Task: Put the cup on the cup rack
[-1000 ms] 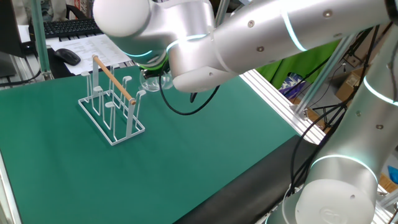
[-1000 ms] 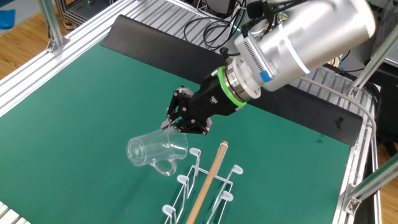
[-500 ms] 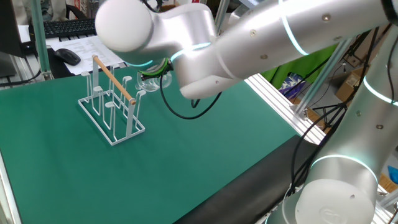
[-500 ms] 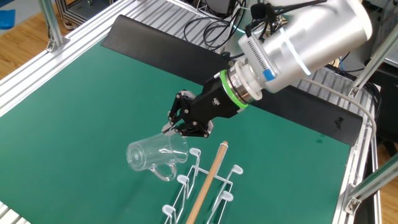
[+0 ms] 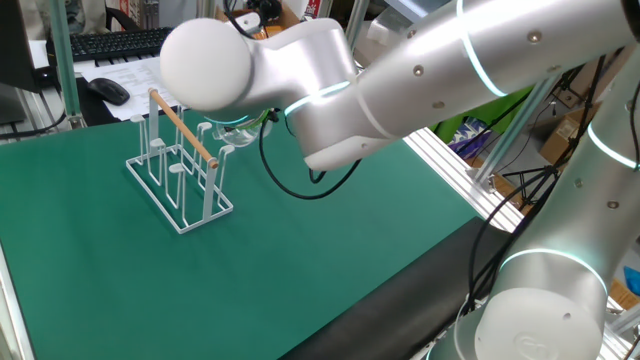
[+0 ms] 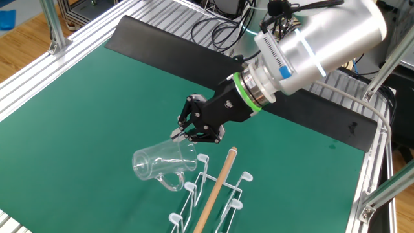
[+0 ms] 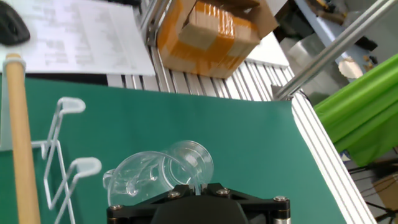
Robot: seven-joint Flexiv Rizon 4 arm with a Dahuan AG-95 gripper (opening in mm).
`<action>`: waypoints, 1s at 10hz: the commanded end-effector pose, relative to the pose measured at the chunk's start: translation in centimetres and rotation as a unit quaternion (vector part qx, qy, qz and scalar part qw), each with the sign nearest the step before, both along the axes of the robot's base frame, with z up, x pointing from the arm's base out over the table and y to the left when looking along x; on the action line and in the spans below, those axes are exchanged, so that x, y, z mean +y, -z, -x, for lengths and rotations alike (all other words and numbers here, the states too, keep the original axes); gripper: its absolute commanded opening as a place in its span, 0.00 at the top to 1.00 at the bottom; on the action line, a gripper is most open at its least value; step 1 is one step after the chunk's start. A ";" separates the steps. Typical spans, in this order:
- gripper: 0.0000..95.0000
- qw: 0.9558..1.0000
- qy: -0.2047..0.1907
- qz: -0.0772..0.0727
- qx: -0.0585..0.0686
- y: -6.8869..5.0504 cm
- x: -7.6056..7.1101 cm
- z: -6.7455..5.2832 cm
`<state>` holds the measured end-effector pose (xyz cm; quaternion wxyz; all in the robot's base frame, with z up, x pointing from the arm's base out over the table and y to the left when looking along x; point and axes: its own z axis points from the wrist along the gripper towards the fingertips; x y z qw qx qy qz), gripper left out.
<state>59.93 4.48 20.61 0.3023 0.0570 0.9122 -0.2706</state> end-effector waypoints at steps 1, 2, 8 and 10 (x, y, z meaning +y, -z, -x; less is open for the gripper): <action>1.00 1.000 0.007 -0.009 -0.010 0.5 0.3 0.3; 1.00 1.000 0.009 -0.011 -0.013 0.6 0.4 0.4; 1.00 0.998 0.011 -0.028 -0.051 1.0 0.9 0.9; 1.00 0.996 0.015 -0.038 -0.074 1.0 1.0 1.0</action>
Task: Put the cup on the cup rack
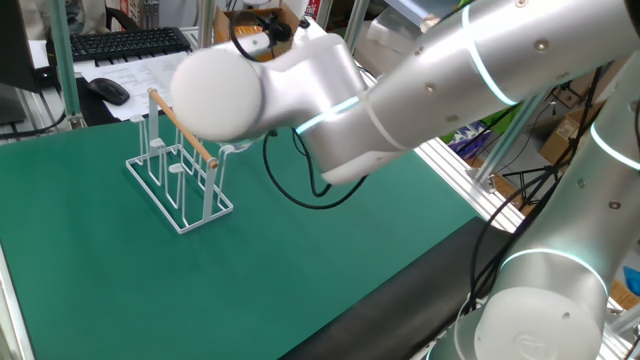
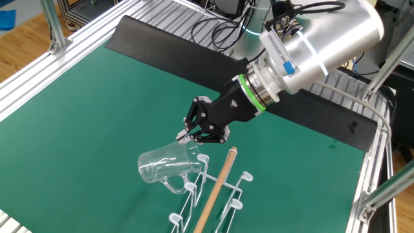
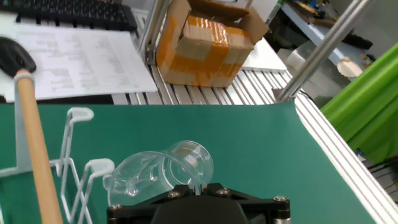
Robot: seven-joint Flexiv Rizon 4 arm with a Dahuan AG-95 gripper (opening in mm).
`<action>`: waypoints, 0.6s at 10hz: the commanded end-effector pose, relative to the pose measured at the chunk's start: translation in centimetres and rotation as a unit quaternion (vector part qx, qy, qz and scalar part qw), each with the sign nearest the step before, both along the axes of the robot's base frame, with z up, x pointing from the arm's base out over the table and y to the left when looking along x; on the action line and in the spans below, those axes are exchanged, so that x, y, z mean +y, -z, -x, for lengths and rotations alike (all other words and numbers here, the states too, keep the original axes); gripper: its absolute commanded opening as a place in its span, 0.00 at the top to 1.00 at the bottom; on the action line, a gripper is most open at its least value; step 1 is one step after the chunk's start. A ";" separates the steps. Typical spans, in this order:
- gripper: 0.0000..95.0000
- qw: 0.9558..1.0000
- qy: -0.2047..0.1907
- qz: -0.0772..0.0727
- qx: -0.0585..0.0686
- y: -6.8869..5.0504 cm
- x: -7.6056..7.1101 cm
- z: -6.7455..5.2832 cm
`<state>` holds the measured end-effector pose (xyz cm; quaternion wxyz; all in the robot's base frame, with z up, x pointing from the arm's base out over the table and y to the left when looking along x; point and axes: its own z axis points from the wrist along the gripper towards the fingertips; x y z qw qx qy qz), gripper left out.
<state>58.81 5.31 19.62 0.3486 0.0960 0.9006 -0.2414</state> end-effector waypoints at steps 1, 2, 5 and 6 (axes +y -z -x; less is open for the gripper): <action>1.00 1.000 0.001 -0.008 -0.023 0.1 0.1 -0.1; 1.00 1.000 -0.001 -0.008 -0.027 0.1 0.2 -0.1; 1.00 0.999 0.001 -0.018 -0.041 0.6 0.3 -0.2; 1.00 0.999 0.004 -0.023 -0.044 0.8 0.4 -0.3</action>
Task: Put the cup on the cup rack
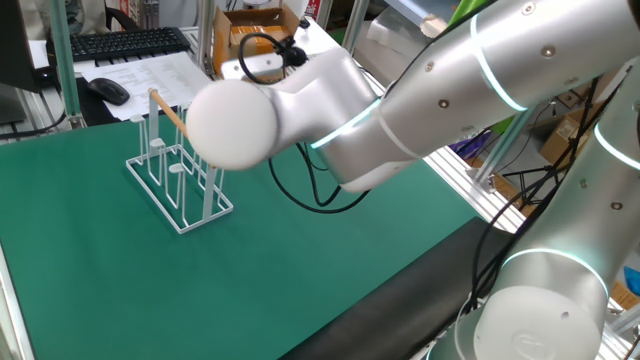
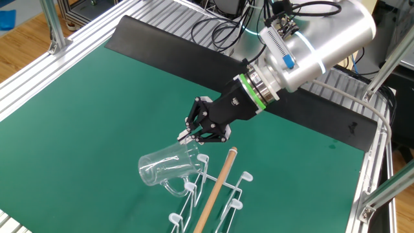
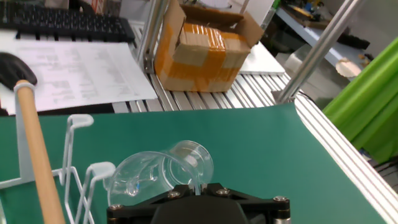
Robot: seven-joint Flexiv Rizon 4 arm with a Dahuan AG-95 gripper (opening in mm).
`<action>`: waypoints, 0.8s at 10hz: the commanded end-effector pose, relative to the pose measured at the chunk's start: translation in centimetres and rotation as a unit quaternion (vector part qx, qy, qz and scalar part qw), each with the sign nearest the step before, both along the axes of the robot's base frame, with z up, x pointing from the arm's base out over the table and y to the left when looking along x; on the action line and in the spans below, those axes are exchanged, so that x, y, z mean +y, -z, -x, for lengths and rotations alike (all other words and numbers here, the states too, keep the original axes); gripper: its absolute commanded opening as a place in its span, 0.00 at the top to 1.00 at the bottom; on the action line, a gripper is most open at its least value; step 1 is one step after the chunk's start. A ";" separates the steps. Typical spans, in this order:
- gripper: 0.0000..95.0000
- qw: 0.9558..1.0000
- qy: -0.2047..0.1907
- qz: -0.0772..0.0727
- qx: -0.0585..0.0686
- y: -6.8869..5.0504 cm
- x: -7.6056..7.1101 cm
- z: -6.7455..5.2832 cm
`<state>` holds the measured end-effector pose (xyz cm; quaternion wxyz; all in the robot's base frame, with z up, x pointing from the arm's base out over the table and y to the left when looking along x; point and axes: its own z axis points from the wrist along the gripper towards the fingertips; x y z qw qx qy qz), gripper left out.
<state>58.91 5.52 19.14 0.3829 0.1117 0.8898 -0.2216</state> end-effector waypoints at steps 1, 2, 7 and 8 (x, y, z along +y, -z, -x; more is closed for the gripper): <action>1.00 1.000 0.008 -0.016 -0.010 0.7 0.4 -0.2; 1.00 1.000 0.009 -0.019 -0.012 0.9 0.5 -0.2; 1.00 0.998 0.002 -0.039 -0.041 1.7 0.9 0.0; 1.00 0.998 0.000 -0.039 -0.044 1.7 0.9 -0.1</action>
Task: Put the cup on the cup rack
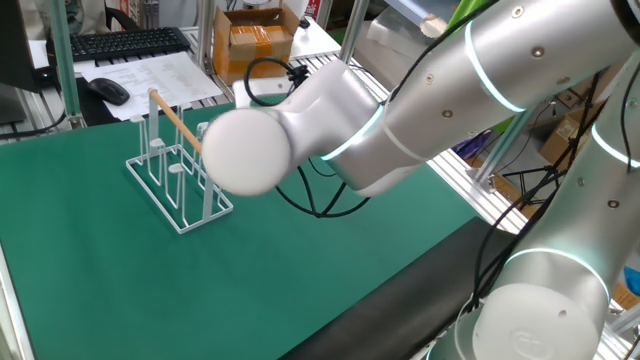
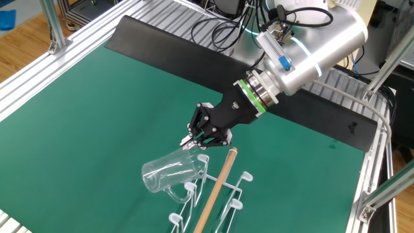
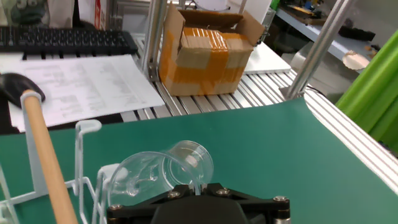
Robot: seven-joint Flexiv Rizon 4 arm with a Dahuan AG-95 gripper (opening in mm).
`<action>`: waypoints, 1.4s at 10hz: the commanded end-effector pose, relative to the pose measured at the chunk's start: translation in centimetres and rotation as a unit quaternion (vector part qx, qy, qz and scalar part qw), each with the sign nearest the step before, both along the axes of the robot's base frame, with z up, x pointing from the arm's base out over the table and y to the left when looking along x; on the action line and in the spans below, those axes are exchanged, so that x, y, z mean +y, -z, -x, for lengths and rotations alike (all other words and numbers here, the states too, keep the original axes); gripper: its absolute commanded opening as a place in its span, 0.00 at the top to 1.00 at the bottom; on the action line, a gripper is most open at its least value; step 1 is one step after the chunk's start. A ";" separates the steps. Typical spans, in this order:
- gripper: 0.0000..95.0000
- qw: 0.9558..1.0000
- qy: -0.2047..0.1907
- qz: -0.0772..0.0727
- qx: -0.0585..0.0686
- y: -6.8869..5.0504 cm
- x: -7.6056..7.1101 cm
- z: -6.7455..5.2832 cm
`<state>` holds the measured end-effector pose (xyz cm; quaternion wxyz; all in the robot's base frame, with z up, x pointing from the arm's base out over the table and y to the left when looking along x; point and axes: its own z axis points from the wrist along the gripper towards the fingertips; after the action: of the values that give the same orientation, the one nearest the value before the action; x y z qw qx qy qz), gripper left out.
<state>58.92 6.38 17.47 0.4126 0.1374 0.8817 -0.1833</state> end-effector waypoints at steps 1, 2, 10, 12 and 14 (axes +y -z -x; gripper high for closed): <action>1.00 1.000 -0.004 0.000 -0.006 0.1 0.1 -0.1; 1.00 1.000 -0.004 -0.001 -0.009 0.2 0.1 -0.1; 1.00 1.000 0.005 -0.014 -0.019 0.9 0.3 -0.3; 0.80 1.000 0.004 -0.010 -0.017 0.9 0.3 -0.3; 0.40 1.000 0.004 -0.008 -0.016 0.9 0.3 -0.3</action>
<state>59.21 6.77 16.62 0.4246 0.1464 0.8758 -0.1766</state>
